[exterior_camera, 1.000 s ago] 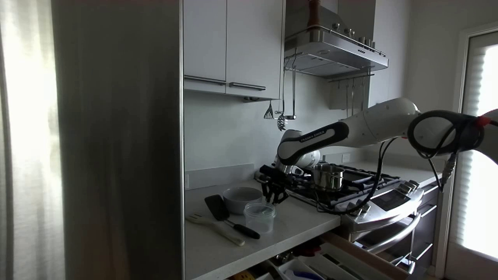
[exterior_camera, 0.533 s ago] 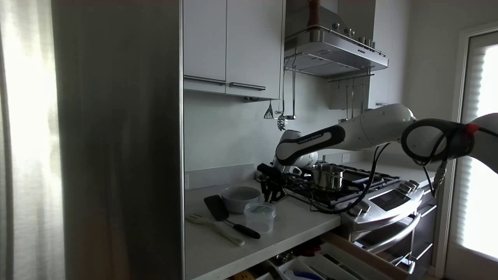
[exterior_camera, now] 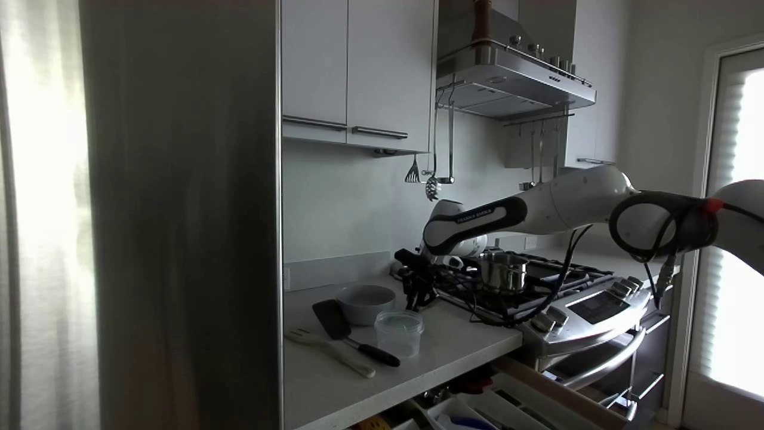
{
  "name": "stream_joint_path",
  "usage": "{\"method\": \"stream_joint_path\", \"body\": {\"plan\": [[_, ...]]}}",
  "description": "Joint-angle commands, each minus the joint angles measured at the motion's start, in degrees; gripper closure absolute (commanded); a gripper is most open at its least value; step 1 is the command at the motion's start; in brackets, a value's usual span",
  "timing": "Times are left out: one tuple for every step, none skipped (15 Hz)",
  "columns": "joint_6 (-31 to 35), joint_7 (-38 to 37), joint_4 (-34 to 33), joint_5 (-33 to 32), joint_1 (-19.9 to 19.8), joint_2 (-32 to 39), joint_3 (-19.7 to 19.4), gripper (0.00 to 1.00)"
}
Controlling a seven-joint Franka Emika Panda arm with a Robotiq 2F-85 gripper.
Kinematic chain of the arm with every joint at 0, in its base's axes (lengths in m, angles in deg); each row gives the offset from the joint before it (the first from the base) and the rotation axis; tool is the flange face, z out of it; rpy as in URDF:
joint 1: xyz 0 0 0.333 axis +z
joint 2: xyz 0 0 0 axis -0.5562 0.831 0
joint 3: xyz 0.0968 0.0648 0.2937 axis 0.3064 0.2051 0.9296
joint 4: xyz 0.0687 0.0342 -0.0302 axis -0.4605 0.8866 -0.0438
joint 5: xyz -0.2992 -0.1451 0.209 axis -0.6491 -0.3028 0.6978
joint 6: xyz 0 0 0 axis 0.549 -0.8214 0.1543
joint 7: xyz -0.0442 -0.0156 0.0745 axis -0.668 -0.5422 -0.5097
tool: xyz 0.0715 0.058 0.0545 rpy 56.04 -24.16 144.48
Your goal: Push the green knife into its cover
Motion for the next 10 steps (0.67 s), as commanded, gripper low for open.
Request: {"method": "stream_joint_path", "body": {"plan": [[1.2, -2.5, -2.2, -1.0, -0.5, 2.3, -1.2, 0.95], [1.3, -2.5, -2.0, -1.0, -0.6, 2.2, -1.3, 0.95], [1.2, -2.6, -2.0, -1.0, -0.8, 2.1, -1.3, 0.95], [1.4, -2.8, -1.7, -0.9, -0.9, 2.0, -1.3, 0.95], [1.7, -2.6, -1.0, -0.4, -0.8, 1.6, -1.8, 0.95], [1.7, -2.6, -0.7, -0.3, -0.9, 1.4, -1.8, 0.95], [1.8, -2.6, -0.5, -0.4, -0.9, 1.3, -2.0, 0.95], [2.0, -2.5, -0.2, -0.3, -1.1, 1.0, -2.1, 0.95], [2.1, -2.3, 0.1, -0.2, -1.2, 0.8, -2.2, 0.95], [2.2, -2.0, 0.6, -0.2, -1.4, 0.6, -2.2, 0.95]]}}
